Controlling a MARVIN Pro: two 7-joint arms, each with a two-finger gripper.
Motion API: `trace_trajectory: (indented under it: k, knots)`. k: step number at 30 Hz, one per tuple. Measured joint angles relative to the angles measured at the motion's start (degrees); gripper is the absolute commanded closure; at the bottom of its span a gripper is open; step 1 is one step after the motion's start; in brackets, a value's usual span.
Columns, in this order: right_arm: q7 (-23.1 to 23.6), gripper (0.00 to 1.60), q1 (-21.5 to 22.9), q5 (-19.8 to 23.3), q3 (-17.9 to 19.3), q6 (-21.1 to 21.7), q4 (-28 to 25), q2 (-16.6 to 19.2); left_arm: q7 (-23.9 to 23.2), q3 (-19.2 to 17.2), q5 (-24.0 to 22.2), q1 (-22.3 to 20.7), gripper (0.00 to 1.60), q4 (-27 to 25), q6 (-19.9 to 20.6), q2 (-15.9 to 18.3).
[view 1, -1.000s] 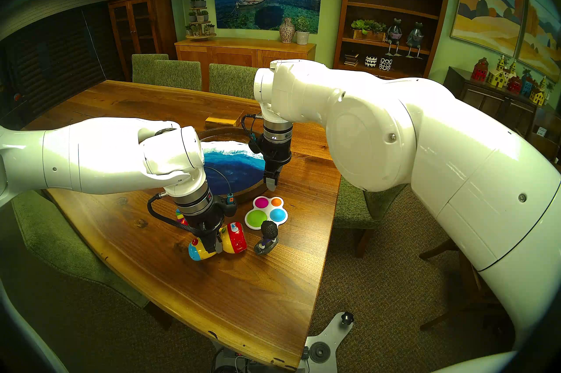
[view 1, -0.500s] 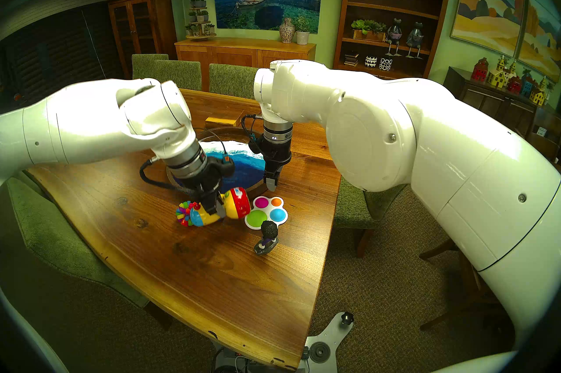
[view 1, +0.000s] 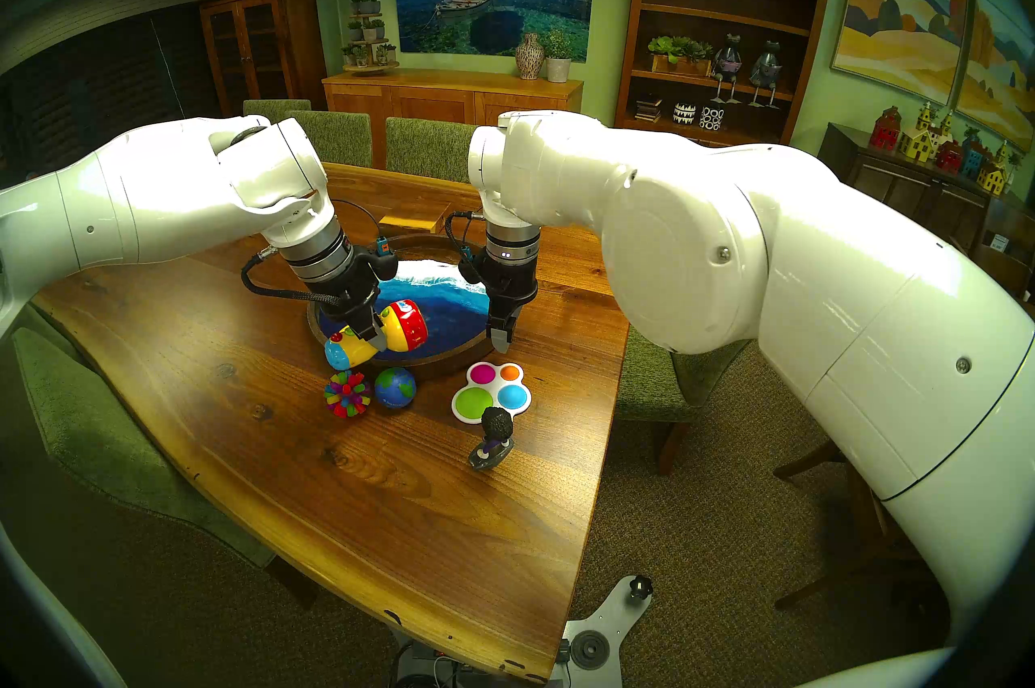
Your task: Put toys in center tray
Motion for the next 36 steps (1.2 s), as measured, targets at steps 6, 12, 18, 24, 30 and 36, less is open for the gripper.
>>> trace_trajectory:
  k: [6, 12, 18, 24, 30, 36]
  knots:
    - [0.0, 0.0, -0.01, -0.01, 0.0, 0.0, 0.0, 0.0, 1.1, 0.45, 0.75, 1.99, 1.6, 6.58, -1.86, -2.46]
    - [0.0, 0.0, -0.01, -0.01, 0.0, 0.0, 0.0, 0.0, 0.38, 0.35, 0.23, 3.56, 1.6, 12.2, -3.93, -5.11]
    - [0.0, 0.0, -0.01, -0.02, 0.0, 0.01, 0.0, 0.0, -1.77, 0.18, -0.85, 5.24, 1.6, 18.56, -6.44, -8.84]
    - [0.0, 0.0, -0.02, -0.02, 0.0, 0.01, 0.0, 0.0, -3.16, 0.13, -1.36, 7.05, 1.6, 24.16, -8.71, -12.61]
    - [0.0, 0.0, -0.02, -0.03, 0.0, 0.01, 0.01, 0.0, -3.62, 0.17, -1.42, 9.0, 1.6, 30.09, -10.74, -16.56]
    - [0.0, 0.0, -0.02, -0.03, 0.0, 0.01, 0.01, 0.0, -4.97, 0.42, -1.34, 11.08, 1.32, 36.92, -13.45, -20.77]
